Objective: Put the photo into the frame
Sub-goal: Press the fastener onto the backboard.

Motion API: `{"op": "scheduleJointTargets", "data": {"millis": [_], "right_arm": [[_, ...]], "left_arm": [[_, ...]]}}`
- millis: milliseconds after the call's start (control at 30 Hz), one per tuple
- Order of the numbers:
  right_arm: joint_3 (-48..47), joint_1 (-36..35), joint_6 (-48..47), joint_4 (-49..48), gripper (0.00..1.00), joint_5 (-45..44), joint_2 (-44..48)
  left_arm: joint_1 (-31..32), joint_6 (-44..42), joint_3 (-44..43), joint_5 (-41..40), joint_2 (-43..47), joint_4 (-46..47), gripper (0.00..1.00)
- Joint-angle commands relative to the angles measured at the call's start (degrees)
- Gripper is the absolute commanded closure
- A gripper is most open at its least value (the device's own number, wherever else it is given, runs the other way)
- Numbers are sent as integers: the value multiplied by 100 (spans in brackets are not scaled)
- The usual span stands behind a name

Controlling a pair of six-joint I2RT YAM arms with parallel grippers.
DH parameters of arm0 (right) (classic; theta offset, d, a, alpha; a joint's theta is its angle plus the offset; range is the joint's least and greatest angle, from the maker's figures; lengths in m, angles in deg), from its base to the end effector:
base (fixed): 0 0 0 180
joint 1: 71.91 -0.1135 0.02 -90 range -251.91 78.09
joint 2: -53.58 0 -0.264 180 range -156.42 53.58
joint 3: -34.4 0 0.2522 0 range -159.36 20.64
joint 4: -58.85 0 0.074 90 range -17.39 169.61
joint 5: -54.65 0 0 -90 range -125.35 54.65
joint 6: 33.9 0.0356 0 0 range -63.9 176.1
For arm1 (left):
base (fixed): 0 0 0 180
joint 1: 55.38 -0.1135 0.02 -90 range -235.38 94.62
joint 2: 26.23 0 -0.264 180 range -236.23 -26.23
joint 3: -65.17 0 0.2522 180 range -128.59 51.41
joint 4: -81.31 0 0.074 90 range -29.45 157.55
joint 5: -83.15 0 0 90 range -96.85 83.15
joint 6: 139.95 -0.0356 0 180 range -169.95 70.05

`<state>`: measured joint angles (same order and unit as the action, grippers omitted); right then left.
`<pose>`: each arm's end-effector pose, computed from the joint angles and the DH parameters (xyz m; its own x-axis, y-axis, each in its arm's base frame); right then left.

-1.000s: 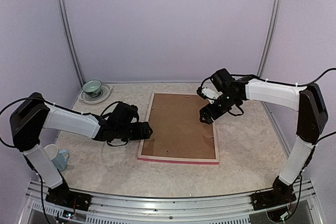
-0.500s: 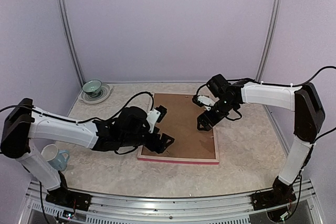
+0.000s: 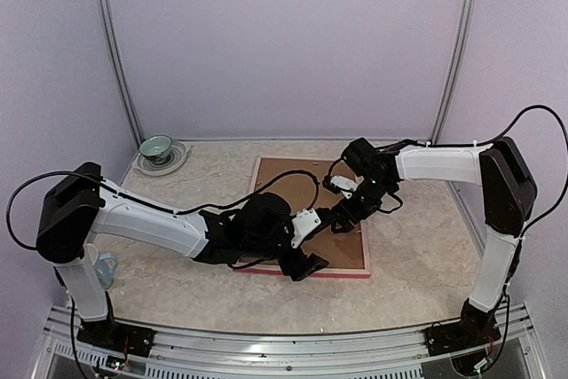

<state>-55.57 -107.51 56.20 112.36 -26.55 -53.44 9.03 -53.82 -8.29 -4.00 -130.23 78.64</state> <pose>0.3015 0.2226 0.1890 -0.7678 -0.5476 -0.3326 -0.6153 0.7748 0.1448 0.1680 -0.3550 0.1815 -0.1740 0.5194 -0.8366 0.9326 0.3596 0.0293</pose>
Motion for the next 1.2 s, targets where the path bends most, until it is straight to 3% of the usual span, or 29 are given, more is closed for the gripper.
{"op": "scheduleJointTargets", "data": {"millis": [0, 400, 633, 700, 800, 1000, 1167], "right_arm": [[-50, -62, 279, 148, 16, -137, -108], [-72, -51, 469, 301, 16, 142, -270], [-22, -51, 535, 326, 18, 236, -249], [-33, -57, 561, 335, 19, 260, -267], [-18, -62, 585, 331, 20, 309, -282], [-3, -62, 605, 343, 21, 338, -250], [-77, -62, 608, 388, 22, 342, -263]], "left_arm": [[99, -472, -209, 185, -233, 88, 17], [312, -1096, -534, 488, -700, -473, 16], [406, -1342, -848, 268, -1120, -848, 16], [407, -1383, -958, 181, -1255, -907, 20], [407, -1435, -1022, 118, -1362, -898, 37], [398, -1442, -988, 16, -1459, -833, 60], [400, -1407, -937, 4, -1498, -788, 70]]}}
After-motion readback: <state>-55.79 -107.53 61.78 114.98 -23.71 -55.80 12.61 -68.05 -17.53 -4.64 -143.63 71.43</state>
